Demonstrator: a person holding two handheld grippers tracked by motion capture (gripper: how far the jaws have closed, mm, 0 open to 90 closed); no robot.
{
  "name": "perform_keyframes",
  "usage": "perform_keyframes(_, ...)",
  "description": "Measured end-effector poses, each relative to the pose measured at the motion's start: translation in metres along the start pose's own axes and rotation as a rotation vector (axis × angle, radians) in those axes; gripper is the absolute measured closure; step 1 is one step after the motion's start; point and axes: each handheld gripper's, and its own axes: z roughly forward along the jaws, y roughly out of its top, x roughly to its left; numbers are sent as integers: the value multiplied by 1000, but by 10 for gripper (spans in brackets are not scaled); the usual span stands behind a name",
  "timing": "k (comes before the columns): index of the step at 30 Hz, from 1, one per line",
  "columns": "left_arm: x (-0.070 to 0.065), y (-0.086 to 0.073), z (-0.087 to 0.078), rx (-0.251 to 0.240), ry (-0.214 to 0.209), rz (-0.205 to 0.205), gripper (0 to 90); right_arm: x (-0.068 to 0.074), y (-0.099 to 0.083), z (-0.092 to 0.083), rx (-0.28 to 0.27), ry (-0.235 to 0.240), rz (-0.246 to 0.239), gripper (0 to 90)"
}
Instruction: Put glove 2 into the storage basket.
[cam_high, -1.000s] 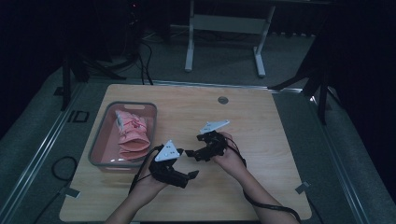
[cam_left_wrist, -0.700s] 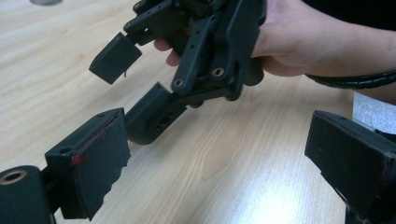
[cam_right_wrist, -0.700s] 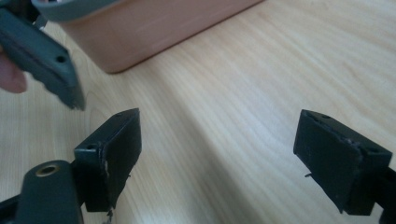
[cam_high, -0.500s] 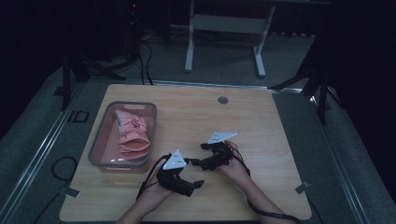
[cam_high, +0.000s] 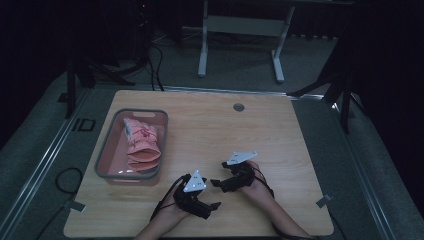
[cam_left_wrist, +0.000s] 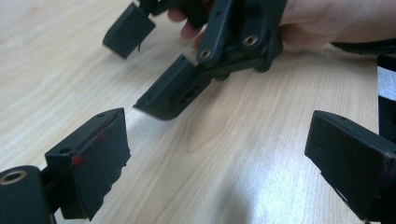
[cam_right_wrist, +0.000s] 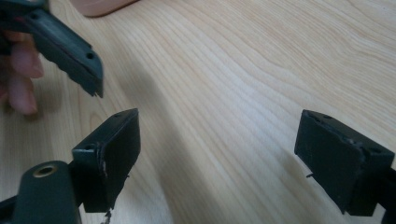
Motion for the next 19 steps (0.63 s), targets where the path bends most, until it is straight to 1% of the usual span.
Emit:
perform_keyframes(2,-1,-2,2,7,2,14,65,1,-2,-2,-2,-6,-7,142)
perform_keyframes(4,-2,-3,3,12,2,17,65,1,-3,-4,-9,-9,-8,141)
perform_keyframes(5,-3,-4,4,13,9,31,65,1,-4,-6,-14,-9,-6,141)
perform_keyframes(8,-6,-5,4,21,27,57,65,1,-9,-10,-23,-19,-10,141)
perform_keyframes(10,-6,-6,4,24,30,64,65,0,-10,-11,-22,-21,-11,141)
perform_keyframes(11,-7,-6,4,25,38,76,65,0,-10,-11,-19,-21,-10,141)
perform_keyframes(12,-7,-6,3,23,38,78,65,-1,-11,-12,-19,-29,-14,141)
perform_keyframes(13,-7,-7,3,24,38,80,65,-1,-11,-12,-19,-26,-8,140)
perform_keyframes(16,-8,-7,3,22,38,86,65,-2,-11,-11,-14,-28,-11,140)
perform_keyframes(19,-7,-7,3,20,35,82,65,-2,-11,-11,-10,-29,-14,140)
